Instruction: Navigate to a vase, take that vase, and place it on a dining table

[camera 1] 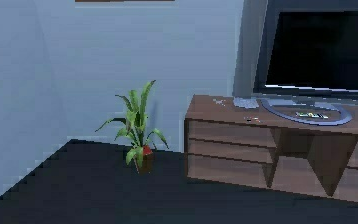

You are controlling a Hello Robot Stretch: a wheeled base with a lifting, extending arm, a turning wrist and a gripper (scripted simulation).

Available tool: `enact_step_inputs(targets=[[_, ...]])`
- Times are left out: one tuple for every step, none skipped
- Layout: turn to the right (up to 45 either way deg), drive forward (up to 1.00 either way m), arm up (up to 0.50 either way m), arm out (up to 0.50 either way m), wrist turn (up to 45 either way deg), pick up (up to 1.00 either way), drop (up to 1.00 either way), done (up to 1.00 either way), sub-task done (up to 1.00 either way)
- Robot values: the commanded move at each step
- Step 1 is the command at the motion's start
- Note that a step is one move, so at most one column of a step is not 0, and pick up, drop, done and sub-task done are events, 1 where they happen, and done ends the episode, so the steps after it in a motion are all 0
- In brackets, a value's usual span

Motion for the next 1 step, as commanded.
enact_step_inputs(targets=[[0.0, 0.00, 0.00, 0.00, 45.0, 0.00, 0.00, 0.00, 0.00]])
